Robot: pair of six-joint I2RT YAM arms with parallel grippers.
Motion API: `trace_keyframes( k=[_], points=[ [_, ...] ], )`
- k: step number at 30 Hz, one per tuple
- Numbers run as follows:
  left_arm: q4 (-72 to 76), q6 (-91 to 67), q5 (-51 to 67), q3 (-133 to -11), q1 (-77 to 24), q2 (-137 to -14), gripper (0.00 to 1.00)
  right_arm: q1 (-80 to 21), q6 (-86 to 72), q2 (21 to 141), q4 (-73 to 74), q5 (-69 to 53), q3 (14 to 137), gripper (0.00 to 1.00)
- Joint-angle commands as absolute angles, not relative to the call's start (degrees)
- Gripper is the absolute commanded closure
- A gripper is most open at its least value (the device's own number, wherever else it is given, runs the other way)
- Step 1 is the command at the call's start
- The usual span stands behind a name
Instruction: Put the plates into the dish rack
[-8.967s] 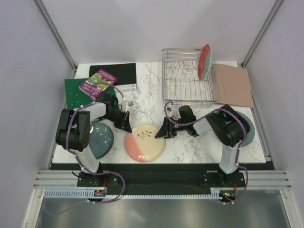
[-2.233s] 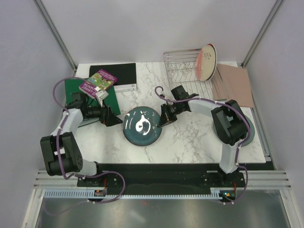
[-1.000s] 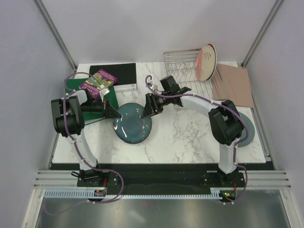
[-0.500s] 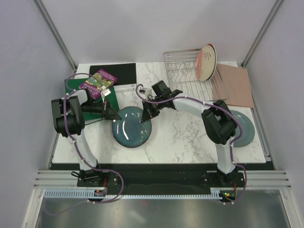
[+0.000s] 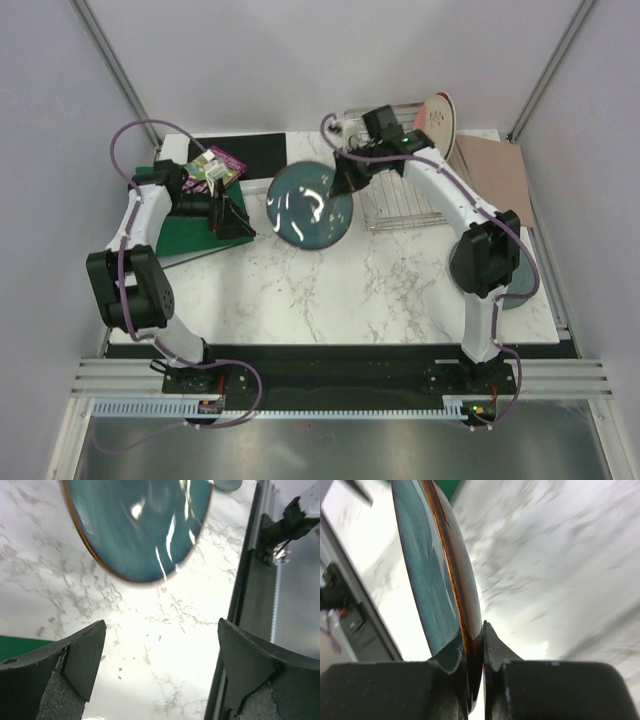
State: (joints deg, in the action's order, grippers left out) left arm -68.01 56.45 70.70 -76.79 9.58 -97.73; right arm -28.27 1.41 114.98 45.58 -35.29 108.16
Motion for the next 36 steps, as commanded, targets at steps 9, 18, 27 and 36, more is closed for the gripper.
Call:
trace_keyframes(
  k=[9,18,27,36],
  points=[
    [-26.3,10.8,27.8,-72.5,-6.4,-81.0,0.0,-17.0,3.8,107.2,25.5,-3.1,123.2,1.0],
    [-23.6,6.2,16.5,-68.1,-9.1,-79.0,0.0,-17.1,6.5,111.4,13.9,27.8,124.4,1.0],
    [-23.6,8.0,13.0,-68.5,-10.9,-79.6,0.0,-15.8,8.6,117.3,13.8,33.3,126.6,1.0],
    [-26.5,8.5,15.7,-71.9,-12.7,-82.3,0.0,-14.0,9.1,122.3,14.1,34.2,130.5,1.0]
  ],
)
